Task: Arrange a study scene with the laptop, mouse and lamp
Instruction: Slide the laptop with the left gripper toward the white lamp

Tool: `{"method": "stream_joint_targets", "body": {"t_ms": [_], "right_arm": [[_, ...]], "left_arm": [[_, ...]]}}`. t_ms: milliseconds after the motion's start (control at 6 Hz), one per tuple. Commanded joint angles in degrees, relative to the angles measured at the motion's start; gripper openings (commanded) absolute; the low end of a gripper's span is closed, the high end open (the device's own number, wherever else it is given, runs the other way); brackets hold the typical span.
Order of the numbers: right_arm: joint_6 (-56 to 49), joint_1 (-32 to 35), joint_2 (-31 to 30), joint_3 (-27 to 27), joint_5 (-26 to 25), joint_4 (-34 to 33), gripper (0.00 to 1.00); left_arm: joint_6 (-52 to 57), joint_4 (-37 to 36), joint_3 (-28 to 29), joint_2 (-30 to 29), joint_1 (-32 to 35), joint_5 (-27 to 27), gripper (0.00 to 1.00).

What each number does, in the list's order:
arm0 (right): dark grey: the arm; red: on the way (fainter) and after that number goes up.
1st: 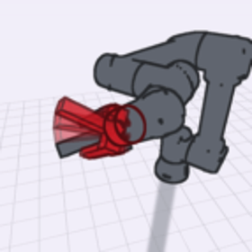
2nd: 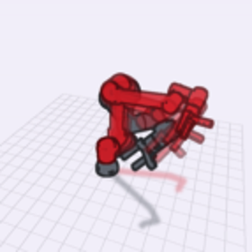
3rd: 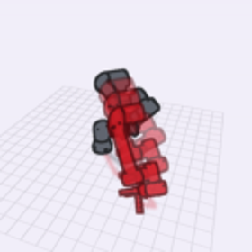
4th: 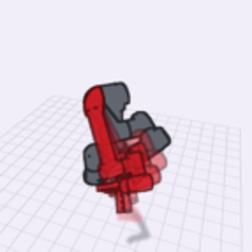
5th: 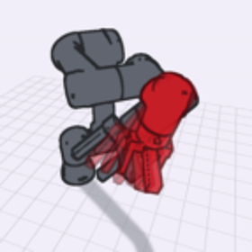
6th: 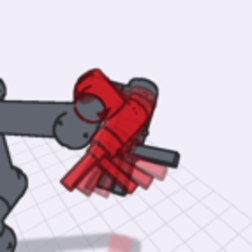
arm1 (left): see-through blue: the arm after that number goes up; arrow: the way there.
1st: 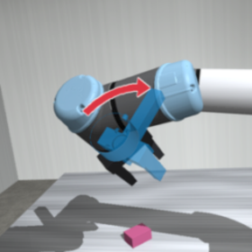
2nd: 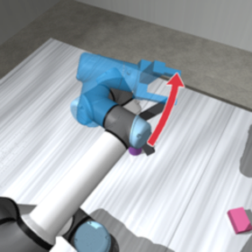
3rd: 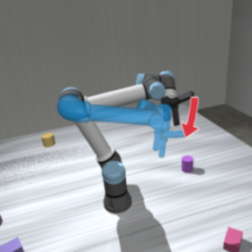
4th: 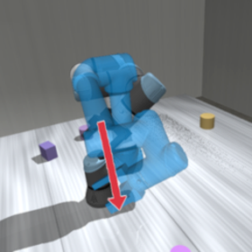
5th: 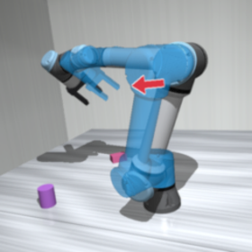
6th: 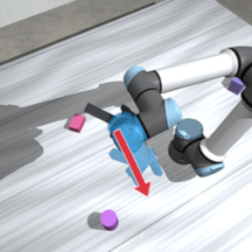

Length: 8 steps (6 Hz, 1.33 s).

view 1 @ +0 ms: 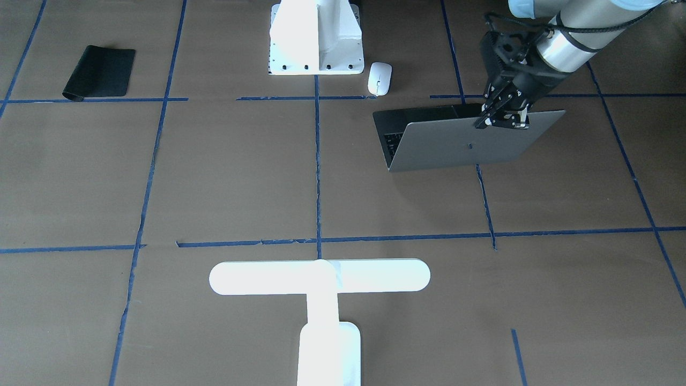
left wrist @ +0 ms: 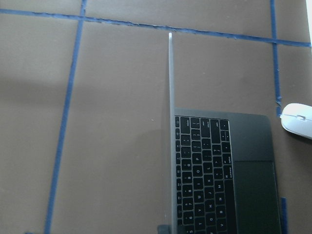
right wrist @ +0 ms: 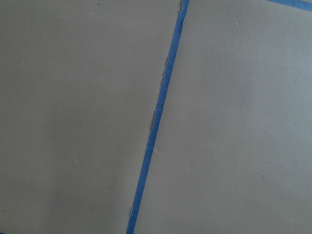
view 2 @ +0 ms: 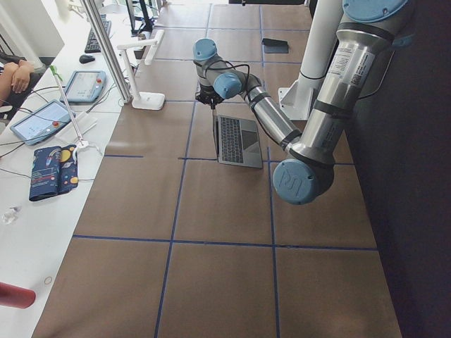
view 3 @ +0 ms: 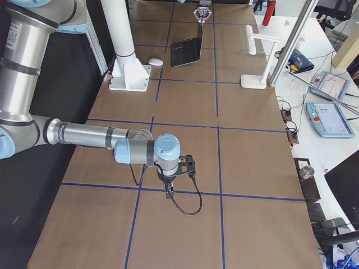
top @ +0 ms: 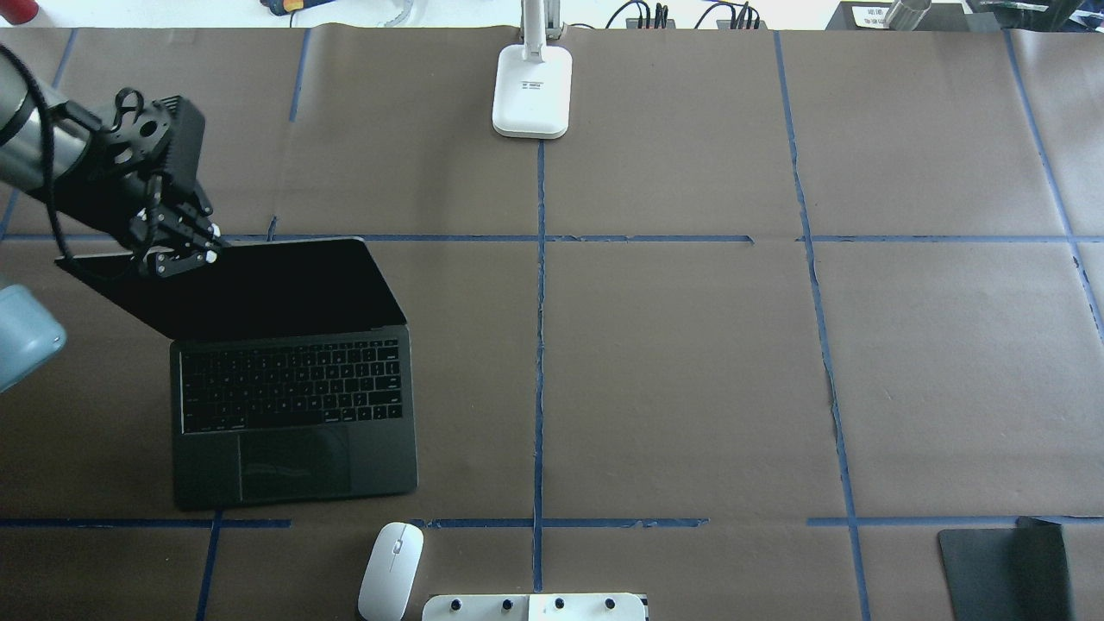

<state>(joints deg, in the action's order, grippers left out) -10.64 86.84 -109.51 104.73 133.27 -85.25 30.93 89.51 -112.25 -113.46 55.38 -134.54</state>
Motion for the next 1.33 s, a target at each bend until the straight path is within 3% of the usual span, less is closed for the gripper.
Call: {"method": "stream_joint_targets", "body": {"t_ms": [0, 333, 667, 833, 1000, 1167], "right_arm": [[0.00, 0.00, 0.00, 0.03, 0.06, 0.00, 1.00], [0.09, 0.00, 0.00, 0.03, 0.06, 0.00, 1.00], [0.09, 0.00, 0.00, -0.14, -0.03, 0.00, 1.00], [0.09, 0.00, 0.00, -0.14, -0.03, -0.09, 1.00], [0.09, 0.00, 0.00, -0.75, -0.03, 0.00, 1.00], [0.09, 0.00, 0.00, -1.11, -0.03, 0.00, 1.00]], "left_arm": [[0.10, 0.31, 7.19, -9.90, -0.01, 3.21, 0.10], [0.01, 0.92, 18.24, -20.70, -0.36, 3.23, 0.12], [0.27, 1.88, 24.68, -26.52, -1.50, 5.32, 0.13], [0.19, 5.72, 31.23, -30.38, -1.51, 5.42, 0.14], [0.01, 9.24, 35.04, -31.99, -2.38, 7.34, 0.15], [-0.60, 10.32, 36.99, -34.35, -5.26, 13.80, 0.15]]}}
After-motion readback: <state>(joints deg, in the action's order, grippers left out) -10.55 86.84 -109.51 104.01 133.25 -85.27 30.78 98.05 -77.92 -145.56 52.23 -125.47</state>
